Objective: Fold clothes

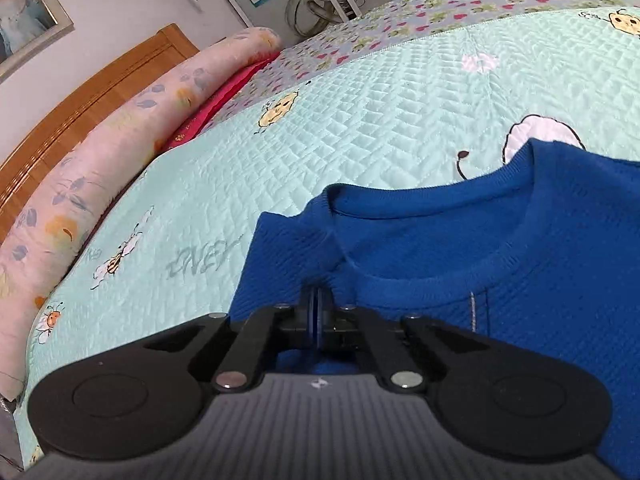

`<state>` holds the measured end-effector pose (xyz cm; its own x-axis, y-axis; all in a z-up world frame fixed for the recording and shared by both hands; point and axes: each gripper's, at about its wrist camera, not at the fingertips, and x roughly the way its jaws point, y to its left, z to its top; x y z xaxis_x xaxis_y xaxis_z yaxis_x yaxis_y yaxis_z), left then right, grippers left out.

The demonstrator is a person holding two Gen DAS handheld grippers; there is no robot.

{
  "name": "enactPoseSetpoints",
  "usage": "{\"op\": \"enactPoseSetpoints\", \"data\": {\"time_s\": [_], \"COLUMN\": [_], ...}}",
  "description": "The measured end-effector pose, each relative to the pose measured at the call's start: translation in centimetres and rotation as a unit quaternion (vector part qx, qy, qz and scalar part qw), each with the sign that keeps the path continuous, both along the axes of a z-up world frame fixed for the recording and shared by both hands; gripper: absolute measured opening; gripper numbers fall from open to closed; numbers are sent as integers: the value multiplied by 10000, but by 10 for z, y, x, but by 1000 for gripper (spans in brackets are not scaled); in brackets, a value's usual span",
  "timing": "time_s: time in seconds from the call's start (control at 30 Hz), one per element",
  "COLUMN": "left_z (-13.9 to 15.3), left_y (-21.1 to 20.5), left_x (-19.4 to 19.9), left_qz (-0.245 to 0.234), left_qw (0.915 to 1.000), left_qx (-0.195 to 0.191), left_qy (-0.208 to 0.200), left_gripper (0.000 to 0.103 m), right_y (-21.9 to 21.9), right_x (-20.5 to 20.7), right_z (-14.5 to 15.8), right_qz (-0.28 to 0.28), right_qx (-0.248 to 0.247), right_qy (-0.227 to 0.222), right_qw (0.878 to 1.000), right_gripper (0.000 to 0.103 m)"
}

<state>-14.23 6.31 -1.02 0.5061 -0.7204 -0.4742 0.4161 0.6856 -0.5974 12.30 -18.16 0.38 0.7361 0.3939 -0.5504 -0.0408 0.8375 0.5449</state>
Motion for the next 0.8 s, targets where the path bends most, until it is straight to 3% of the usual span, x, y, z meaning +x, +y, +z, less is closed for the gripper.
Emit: {"op": "enactPoseSetpoints", "data": {"time_s": [0.03,0.13,0.27,0.43,0.57,0.67,0.8], "left_z": [0,0,12,40,38,35,34], "left_y": [1,6,27,64,75,78,67], "left_x": [0,2,-3,-29,-49,-63,-72], "left_qz": [0,4,272,902,1173,1283,1073], "left_qw": [10000,9998,9977,9958,9918,9880,9882], "left_qx": [-21,-177,-501,-93,214,414,616], "left_qy": [9,107,375,84,460,755,904], "left_gripper": [47,47,47,47,47,47,48], "right_y": [-3,-16,-30,-43,-43,-34,-7], "right_x": [-4,-26,-100,-229,-317,-357,-372], "right_z": [3,13,29,31,17,0,-6], "right_qz": [-23,-155,-98,-104,-289,-330,-106], "right_qx": [81,411,677,1143,1515,1944,2034], "right_qy": [-24,-106,-189,-53,284,540,571], "right_qw": [10000,9990,9975,9934,9876,9789,9774], "right_gripper": [7,23,26,27,37,39,39]}}
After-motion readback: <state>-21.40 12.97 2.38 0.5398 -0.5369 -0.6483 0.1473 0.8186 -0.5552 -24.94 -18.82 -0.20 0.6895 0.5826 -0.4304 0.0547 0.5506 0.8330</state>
